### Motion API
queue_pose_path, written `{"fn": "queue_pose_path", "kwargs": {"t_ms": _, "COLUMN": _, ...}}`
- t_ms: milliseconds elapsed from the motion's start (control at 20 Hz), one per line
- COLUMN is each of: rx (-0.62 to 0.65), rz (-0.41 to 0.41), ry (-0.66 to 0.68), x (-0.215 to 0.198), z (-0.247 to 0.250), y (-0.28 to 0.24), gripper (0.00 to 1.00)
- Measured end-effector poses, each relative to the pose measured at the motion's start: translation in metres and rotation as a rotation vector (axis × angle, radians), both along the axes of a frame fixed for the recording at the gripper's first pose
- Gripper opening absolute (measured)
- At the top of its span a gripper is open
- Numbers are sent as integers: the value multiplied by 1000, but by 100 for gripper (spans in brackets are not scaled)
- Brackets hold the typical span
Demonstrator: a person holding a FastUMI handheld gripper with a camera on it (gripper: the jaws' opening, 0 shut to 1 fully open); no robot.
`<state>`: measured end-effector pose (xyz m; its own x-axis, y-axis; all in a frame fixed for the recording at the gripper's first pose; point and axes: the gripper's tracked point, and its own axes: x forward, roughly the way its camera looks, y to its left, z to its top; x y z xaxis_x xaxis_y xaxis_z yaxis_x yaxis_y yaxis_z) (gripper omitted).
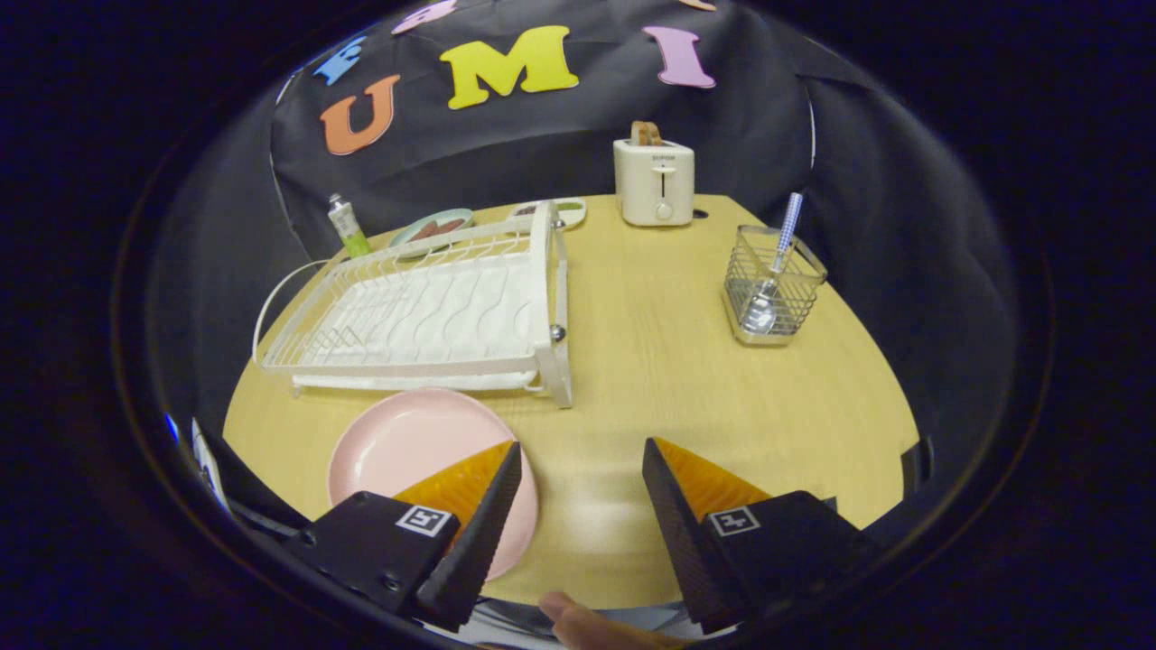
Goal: Take the plate from the dish rack, then take the spoon from the basket and place it into the plate.
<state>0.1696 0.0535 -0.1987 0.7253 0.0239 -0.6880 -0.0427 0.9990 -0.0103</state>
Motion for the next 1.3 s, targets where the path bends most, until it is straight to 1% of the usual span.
{"fn": "queue_pose_path", "kwargs": {"t_ms": 100, "rx": -30, "rz": -11, "ry": -59, "x": 9, "z": 6, "y": -15, "gripper": 88}}
{"fn": "queue_pose_path", "kwargs": {"t_ms": 150, "rx": -22, "rz": -6, "ry": -90, "x": 13, "z": 10, "y": -20, "gripper": 88}}
{"fn": "queue_pose_path", "kwargs": {"t_ms": 200, "rx": -14, "rz": -17, "ry": -121, "x": 19, "z": 15, "y": -28, "gripper": 88}}
{"fn": "queue_pose_path", "kwargs": {"t_ms": 300, "rx": -13, "rz": -48, "ry": -208, "x": 34, "z": 27, "y": -51, "gripper": 88}}
{"fn": "queue_pose_path", "kwargs": {"t_ms": 450, "rx": -27, "rz": -55, "ry": -332, "x": 57, "z": 46, "y": -78, "gripper": 88}}
{"fn": "queue_pose_path", "kwargs": {"t_ms": 550, "rx": -6, "rz": -45, "ry": -373, "x": 73, "z": 54, "y": -92, "gripper": 88}}
{"fn": "queue_pose_path", "kwargs": {"t_ms": 650, "rx": -28, "rz": -43, "ry": -404, "x": 92, "z": 59, "y": -110, "gripper": 88}}
{"fn": "queue_pose_path", "kwargs": {"t_ms": 750, "rx": -52, "rz": -62, "ry": -452, "x": 112, "z": 68, "y": -127, "gripper": 88}}
{"fn": "queue_pose_path", "kwargs": {"t_ms": 800, "rx": -75, "rz": -85, "ry": -471, "x": 123, "z": 71, "y": -138, "gripper": 88}}
{"fn": "queue_pose_path", "kwargs": {"t_ms": 850, "rx": -88, "rz": -101, "ry": -484, "x": 133, "z": 72, "y": -149, "gripper": 88}}
{"fn": "queue_pose_path", "kwargs": {"t_ms": 1000, "rx": 19, "rz": -138, "ry": -458, "x": 161, "z": 76, "y": -161, "gripper": 88}}
{"fn": "queue_pose_path", "kwargs": {"t_ms": 1050, "rx": 23, "rz": -157, "ry": -469, "x": 173, "z": 77, "y": -173, "gripper": 88}}
{"fn": "queue_pose_path", "kwargs": {"t_ms": 1150, "rx": 23, "rz": -170, "ry": -491, "x": 195, "z": 80, "y": -186, "gripper": 88}}
{"fn": "queue_pose_path", "kwargs": {"t_ms": 1300, "rx": 50, "rz": -190, "ry": -424, "x": 218, "z": 67, "y": -194, "gripper": 87}}
